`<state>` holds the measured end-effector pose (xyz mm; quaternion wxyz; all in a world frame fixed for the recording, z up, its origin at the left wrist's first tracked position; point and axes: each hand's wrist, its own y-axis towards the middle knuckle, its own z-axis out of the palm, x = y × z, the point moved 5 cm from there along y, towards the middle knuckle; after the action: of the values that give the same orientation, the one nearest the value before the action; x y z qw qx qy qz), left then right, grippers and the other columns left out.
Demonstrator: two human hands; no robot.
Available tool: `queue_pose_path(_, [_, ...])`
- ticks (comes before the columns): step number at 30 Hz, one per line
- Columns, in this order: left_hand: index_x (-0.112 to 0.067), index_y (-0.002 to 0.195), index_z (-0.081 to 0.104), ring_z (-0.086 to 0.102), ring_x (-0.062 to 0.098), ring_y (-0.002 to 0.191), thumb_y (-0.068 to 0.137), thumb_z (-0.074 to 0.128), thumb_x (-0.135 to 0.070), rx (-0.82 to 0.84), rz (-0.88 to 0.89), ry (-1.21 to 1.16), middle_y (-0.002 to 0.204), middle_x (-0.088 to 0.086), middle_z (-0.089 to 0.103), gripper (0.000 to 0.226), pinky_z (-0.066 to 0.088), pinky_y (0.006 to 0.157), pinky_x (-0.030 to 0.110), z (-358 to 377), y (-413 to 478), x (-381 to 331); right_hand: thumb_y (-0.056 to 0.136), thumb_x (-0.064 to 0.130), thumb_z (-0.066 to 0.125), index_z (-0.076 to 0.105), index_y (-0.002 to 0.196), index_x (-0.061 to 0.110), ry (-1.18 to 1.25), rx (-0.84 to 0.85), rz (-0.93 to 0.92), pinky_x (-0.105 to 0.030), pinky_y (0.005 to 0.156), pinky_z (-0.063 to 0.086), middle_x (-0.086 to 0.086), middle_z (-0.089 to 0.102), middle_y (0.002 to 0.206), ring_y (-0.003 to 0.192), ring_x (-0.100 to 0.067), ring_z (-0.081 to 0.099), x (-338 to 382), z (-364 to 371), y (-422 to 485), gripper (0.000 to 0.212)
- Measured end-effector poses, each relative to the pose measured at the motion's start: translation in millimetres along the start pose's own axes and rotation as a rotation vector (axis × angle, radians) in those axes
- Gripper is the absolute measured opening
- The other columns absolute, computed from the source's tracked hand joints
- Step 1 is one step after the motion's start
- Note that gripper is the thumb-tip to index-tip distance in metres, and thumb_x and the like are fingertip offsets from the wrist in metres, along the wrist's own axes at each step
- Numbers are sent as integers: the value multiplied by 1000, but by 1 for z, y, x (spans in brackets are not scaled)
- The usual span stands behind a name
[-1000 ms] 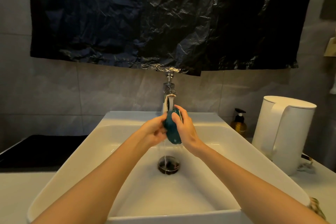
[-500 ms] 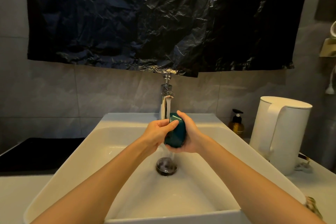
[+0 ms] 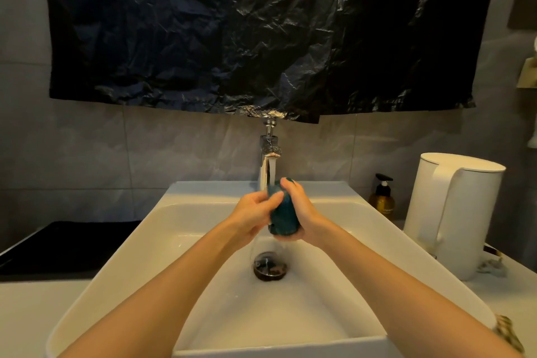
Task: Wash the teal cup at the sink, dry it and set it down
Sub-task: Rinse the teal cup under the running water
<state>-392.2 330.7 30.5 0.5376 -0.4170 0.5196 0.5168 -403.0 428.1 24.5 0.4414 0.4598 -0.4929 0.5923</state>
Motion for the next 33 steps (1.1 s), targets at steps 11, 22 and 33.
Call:
queue_pose_path(11, [-12,108,58,59,27,101,95,50,-33,-167,-104,-190,107,10,62,26,53,83,38,-3,0,-2,94,57,41,39,127,44,-177,-23,-173,-42,74,58,-5,54,115,95,-23,59,0,5,2,36])
queue_pose_path(22, [-15,108,52,59,23,97,97,44,-38,-129,-86,9,100,6,60,28,54,82,36,2,3,-4,93,54,45,39,128,44,-146,-19,-214,-38,68,57,-4,53,116,98,-22,57,5,5,-3,37])
queue_pose_path(33, [-9,120,54,60,23,98,97,47,-29,-50,-114,-223,109,13,62,31,52,81,35,-3,-1,-10,96,51,41,37,132,45,-168,46,-292,-37,71,56,-5,53,122,99,-21,58,8,8,-5,37])
